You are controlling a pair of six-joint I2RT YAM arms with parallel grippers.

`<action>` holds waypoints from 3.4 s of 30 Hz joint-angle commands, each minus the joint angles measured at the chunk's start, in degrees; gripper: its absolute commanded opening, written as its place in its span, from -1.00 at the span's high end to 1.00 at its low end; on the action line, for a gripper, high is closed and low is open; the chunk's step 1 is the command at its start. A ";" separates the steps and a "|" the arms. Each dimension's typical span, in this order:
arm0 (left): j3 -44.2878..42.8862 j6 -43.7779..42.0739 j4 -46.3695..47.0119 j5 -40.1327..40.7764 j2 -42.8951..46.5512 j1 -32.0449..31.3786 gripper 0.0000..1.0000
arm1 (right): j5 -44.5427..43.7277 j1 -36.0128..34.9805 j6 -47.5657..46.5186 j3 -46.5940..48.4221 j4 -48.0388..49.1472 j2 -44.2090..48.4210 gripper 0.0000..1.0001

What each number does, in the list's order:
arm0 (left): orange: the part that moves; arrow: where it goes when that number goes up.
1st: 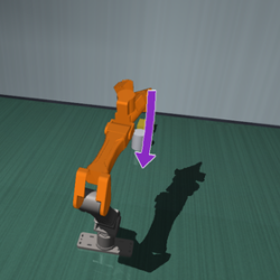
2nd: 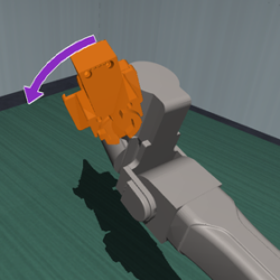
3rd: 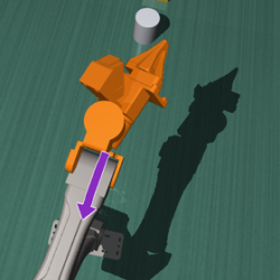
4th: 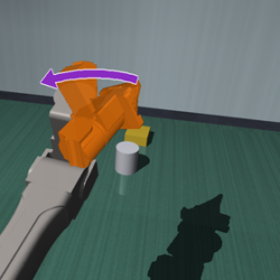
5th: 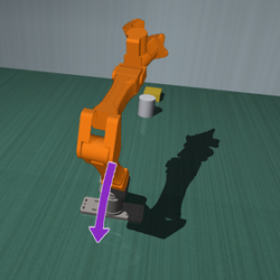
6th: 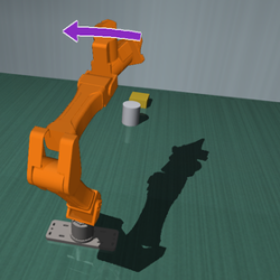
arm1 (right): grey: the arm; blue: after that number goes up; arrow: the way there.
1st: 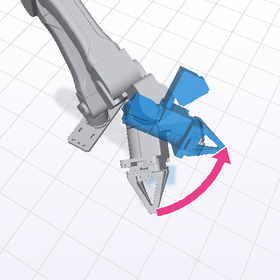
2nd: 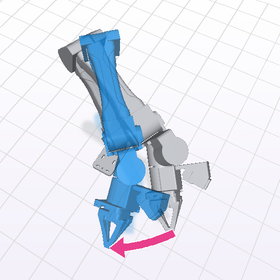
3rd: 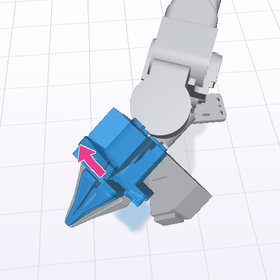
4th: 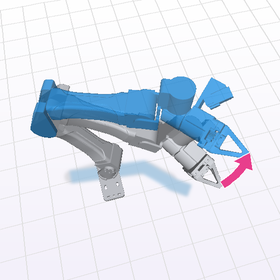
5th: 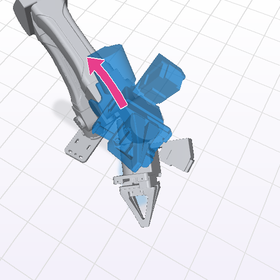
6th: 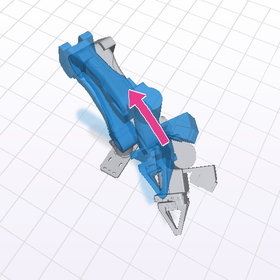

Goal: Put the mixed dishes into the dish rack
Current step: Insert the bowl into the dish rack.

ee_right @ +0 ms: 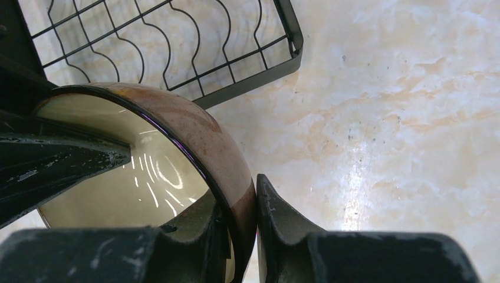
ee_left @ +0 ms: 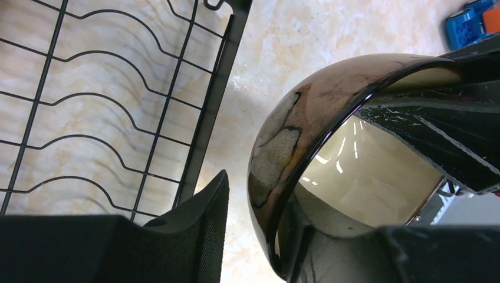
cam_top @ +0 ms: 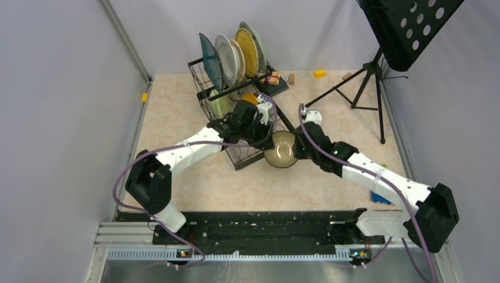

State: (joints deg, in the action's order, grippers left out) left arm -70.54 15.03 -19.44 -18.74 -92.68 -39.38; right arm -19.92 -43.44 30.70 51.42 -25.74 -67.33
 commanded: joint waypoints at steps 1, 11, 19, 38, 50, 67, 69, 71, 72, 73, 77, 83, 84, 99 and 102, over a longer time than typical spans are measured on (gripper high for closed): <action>-0.84 -0.09 -2.00 7.04 0.68 0.33 0.34 | -5.11 -2.46 3.40 6.35 4.35 0.07 1.00; 2.91 1.27 2.64 6.48 3.84 0.46 1.00 | 0.70 -2.34 5.05 0.73 13.08 3.51 0.35; 8.16 3.44 9.00 6.83 9.86 3.26 1.00 | 12.87 1.50 9.20 -1.81 19.96 2.70 -0.30; 14.09 10.45 23.74 -16.90 19.29 17.12 1.00 | 45.60 11.54 20.22 -9.82 50.72 0.66 -0.63; 12.69 7.54 23.54 -28.12 21.94 21.49 1.00 | 54.87 11.54 22.43 -6.24 57.10 -5.13 -0.56; 14.90 9.94 30.34 -31.67 22.72 22.23 1.00 | 49.63 11.54 23.02 -6.89 51.29 -5.92 -0.74; 14.83 9.98 30.40 -31.81 22.82 22.24 1.00 | 49.60 11.54 23.19 -7.39 52.72 -5.37 -0.76; 14.89 10.50 31.13 -32.09 22.84 22.28 1.00 | 49.96 11.54 23.43 -7.51 54.03 -5.14 -0.77; 15.02 10.97 31.79 -32.33 22.77 22.24 1.00 | 50.10 11.54 23.59 -7.37 54.37 -5.24 -0.77; 15.19 11.59 32.70 -32.70 22.71 22.24 1.00 | 50.52 11.54 23.76 -7.25 54.78 -5.43 -0.77; 15.90 13.62 35.59 -33.14 22.76 22.24 1.00 | 52.99 11.54 24.81 -6.07 55.81 -7.23 -0.77; 17.92 15.38 37.97 -32.70 22.99 22.24 1.00 | 54.05 11.54 26.54 -6.53 59.99 -8.50 -0.78; 18.02 15.38 37.96 -32.56 22.97 22.24 1.00 | 54.75 11.50 26.49 -6.39 60.63 -8.56 -0.73; 18.49 16.56 38.72 -32.83 21.24 22.24 1.00 | 52.67 11.36 17.79 -3.16 50.84 -7.37 -0.71; 18.30 16.19 37.58 -32.40 20.95 22.15 1.00 | 52.11 11.31 15.24 -1.43 46.81 -7.41 -0.75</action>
State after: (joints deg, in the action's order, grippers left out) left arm -50.41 28.23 9.47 -44.88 -74.08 -16.47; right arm 36.38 -32.12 51.75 46.68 28.47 -75.02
